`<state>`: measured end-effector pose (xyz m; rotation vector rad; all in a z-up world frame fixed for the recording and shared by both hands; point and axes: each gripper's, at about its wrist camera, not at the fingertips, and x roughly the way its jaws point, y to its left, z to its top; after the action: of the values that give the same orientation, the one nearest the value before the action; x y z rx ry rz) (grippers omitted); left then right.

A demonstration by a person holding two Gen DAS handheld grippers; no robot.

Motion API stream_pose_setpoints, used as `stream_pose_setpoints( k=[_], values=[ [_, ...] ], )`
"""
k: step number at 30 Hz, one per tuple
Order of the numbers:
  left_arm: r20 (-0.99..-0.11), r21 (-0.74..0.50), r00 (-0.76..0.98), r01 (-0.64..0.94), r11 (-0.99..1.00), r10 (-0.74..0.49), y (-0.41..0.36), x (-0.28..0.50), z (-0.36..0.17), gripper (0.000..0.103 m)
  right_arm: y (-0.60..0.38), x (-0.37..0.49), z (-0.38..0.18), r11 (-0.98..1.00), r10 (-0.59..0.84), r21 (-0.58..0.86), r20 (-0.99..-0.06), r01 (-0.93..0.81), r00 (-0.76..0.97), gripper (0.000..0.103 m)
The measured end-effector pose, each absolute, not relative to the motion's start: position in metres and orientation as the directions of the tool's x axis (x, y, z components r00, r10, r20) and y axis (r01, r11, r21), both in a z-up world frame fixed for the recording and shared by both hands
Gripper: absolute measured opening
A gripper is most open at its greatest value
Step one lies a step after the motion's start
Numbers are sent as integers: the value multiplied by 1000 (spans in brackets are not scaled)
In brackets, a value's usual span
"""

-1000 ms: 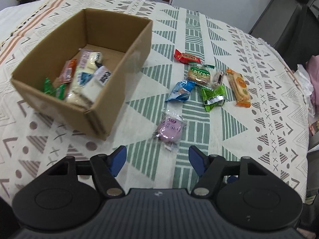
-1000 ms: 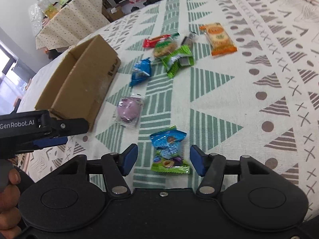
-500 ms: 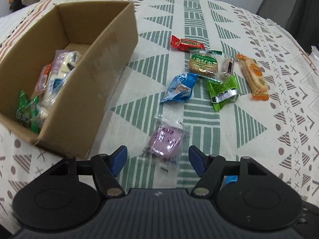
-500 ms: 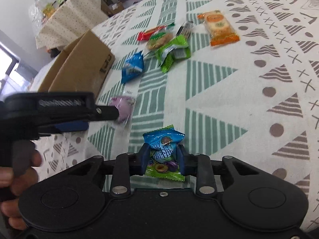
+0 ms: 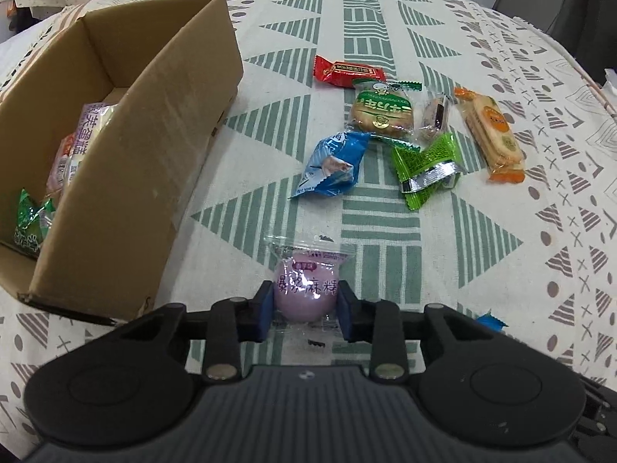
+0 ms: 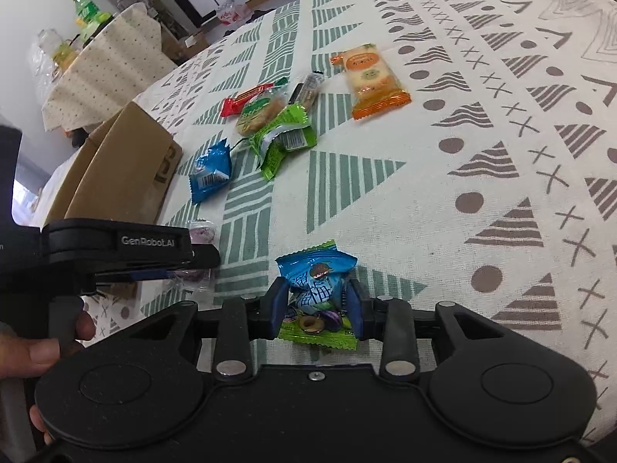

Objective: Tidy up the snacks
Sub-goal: 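Grasp the purple pastry packet with the left gripper, then carry both held snacks over the cardboard box and open both grippers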

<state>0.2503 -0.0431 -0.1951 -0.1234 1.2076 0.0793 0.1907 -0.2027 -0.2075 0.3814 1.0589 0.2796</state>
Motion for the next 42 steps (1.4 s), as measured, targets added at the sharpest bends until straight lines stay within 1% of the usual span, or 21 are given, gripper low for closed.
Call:
stream_pose_setpoints(
  k=[2, 5, 13, 19, 33, 42],
  values=[
    [-931, -54, 366, -126, 991, -4, -42, 247, -190, 32, -205, 190, -207, 895, 411, 445, -785, -38, 464, 30],
    [-926, -69, 376, -131, 989, -15, -39, 243, -182, 32, -206, 187, -204, 899, 400, 437, -783, -35, 476, 29],
    [-908, -84, 418, -127, 988, -23, -31, 226, -157, 32, -206, 177, -182, 919, 356, 392, -763, -53, 539, 28],
    [-886, -102, 463, -129, 986, -31, -21, 213, -133, 32, -205, 172, -156, 927, 334, 370, -731, -66, 595, 28],
    [-840, -145, 541, -159, 977, -37, 13, 191, -87, 32, -180, 164, -104, 929, 338, 349, -656, -126, 675, 28],
    [-813, -189, 580, -180, 965, -51, 37, 181, -67, 32, -161, 161, -84, 932, 342, 324, -630, -164, 697, 28]
  ],
)
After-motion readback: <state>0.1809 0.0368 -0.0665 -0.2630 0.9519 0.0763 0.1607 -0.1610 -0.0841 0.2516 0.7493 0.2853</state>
